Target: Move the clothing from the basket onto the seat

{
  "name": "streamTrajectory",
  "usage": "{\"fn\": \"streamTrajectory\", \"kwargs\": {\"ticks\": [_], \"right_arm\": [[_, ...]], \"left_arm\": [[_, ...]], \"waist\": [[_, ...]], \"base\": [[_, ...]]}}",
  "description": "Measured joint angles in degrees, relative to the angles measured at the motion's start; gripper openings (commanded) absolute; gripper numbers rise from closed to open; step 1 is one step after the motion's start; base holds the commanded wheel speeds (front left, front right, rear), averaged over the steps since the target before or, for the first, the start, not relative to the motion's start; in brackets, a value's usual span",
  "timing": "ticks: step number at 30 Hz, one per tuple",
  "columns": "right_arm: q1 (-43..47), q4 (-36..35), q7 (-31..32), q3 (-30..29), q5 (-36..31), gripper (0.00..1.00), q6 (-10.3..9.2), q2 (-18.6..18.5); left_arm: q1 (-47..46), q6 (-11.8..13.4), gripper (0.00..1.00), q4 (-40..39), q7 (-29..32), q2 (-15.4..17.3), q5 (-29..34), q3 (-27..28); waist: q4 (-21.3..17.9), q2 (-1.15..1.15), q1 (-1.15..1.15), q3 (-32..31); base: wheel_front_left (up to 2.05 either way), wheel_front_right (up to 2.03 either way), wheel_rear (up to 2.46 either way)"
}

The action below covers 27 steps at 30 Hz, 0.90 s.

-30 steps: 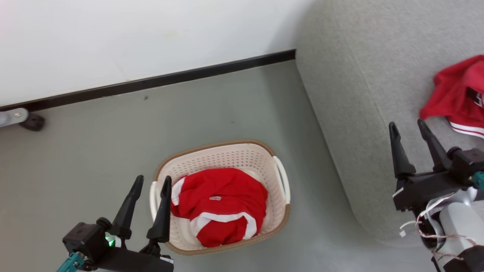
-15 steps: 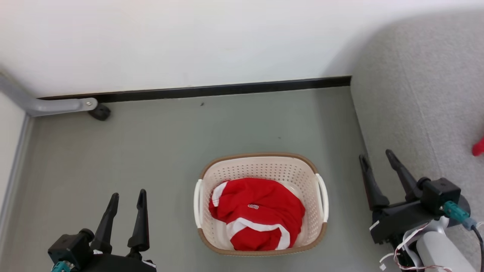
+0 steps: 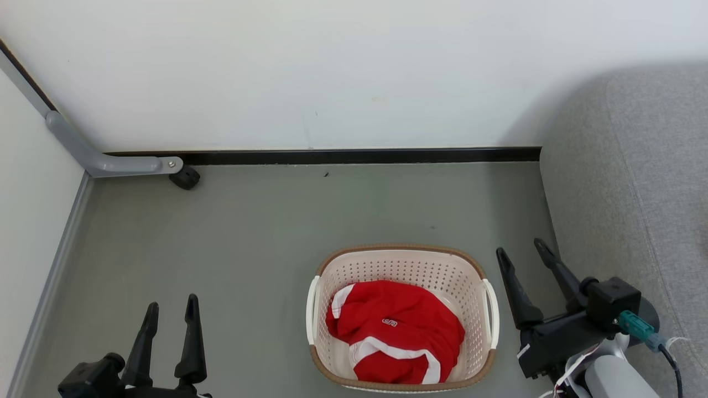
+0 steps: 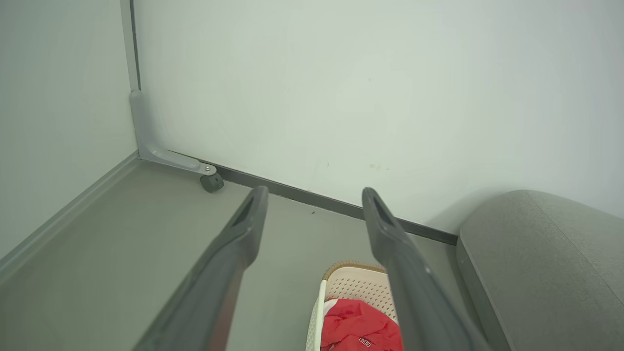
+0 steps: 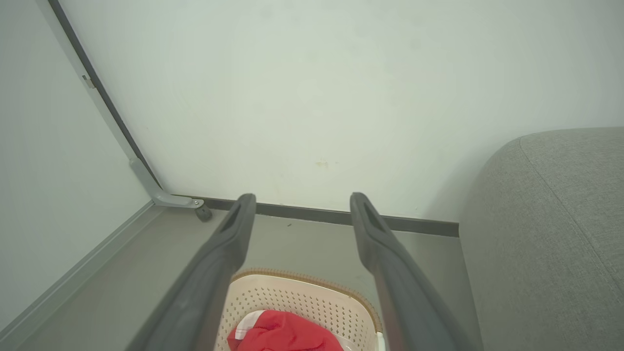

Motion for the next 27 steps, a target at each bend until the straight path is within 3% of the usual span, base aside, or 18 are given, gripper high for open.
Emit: {"fn": "streamTrajectory", "kwargs": {"ticks": [13,27], "right_arm": [[1.87,0.33,0.0,0.65,-0.16,1.0,0.08,0.86],[1.96,-2.7,0.0,0.75,-0.78,1.0,0.08,1.46]], "left_arm": [[2.13,-1.07,1.0,-0.4,0.0,-1.01,1.1,2.66],[2.65,-5.04,1.0,-1.69,0.0,-0.62,3.24,1.08]], "waist": [[-2.95,0.01,0.0,-2.22],[-6.65,0.01,0.01,1.1]], "base": [[0.0,0.0,0.0],[0.0,0.0,0.0]]}}
